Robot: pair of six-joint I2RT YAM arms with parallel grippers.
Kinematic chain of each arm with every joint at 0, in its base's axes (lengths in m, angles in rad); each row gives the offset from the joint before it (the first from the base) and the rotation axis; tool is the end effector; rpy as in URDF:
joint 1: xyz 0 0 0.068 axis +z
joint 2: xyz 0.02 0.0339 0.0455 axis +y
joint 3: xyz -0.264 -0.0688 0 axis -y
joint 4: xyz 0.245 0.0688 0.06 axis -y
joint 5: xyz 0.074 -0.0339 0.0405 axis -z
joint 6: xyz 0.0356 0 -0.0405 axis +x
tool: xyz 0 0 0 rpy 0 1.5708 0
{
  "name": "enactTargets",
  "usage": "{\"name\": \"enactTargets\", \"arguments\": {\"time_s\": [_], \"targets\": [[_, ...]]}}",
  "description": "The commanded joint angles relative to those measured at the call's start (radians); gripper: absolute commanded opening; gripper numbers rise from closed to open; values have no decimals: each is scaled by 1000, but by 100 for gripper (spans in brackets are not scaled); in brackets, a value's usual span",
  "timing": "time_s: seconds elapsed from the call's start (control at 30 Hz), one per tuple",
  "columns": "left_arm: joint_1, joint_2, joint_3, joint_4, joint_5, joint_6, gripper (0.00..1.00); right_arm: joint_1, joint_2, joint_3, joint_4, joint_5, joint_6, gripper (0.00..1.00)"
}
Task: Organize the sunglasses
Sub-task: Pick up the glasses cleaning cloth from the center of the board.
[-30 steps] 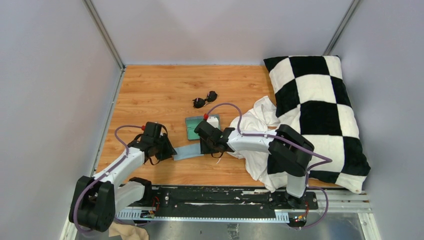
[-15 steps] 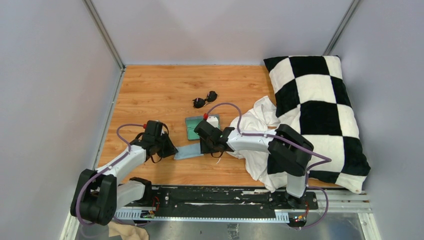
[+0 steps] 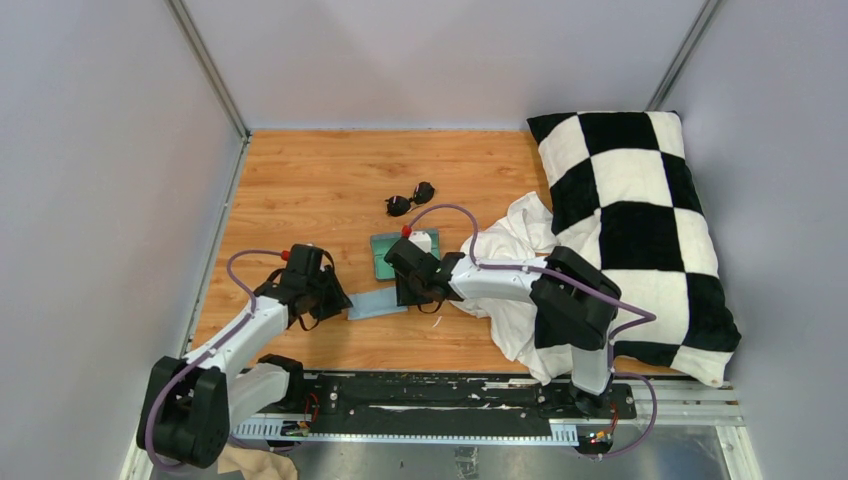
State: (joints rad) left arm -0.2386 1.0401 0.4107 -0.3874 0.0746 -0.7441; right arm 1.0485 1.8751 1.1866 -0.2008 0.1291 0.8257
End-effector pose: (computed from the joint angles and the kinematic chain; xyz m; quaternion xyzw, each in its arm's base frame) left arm 0.1717 -0.0445 0.1523 -0.2305 0.9332 -0.1606 0.2240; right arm 0.2012 0.3403 0.1711 -0.0831 0.9371 0.2327 0.2465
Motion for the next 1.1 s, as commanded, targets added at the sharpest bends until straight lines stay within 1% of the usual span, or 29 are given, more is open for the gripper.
{"name": "enactTargets", "arguments": {"time_s": [0.0,0.03,0.17,0.3,0.4,0.57,0.97,1.07], "targets": [[-1,-50,5,-109,-69,27,43,0,44,23,-20,-19,-10,38],[-1,-53,0,-108,-69,28,45,2,45,25,-16,-21,-10,38],[-2,-28,-23,-66,-26,29,45,3,55,33,-15,-25,-10,36],[-18,-7,-41,-23,0,14,45,4,58,34,-15,-25,-8,32],[-32,3,-40,-8,-4,6,42,4,59,34,-15,-24,-9,29],[-42,38,-35,6,-11,9,37,5,61,36,-15,-29,-8,26],[-54,97,-43,49,-8,8,29,8,58,40,-8,-37,-14,24],[-54,112,-46,58,-15,6,25,10,59,42,-8,-38,-17,23]]}}
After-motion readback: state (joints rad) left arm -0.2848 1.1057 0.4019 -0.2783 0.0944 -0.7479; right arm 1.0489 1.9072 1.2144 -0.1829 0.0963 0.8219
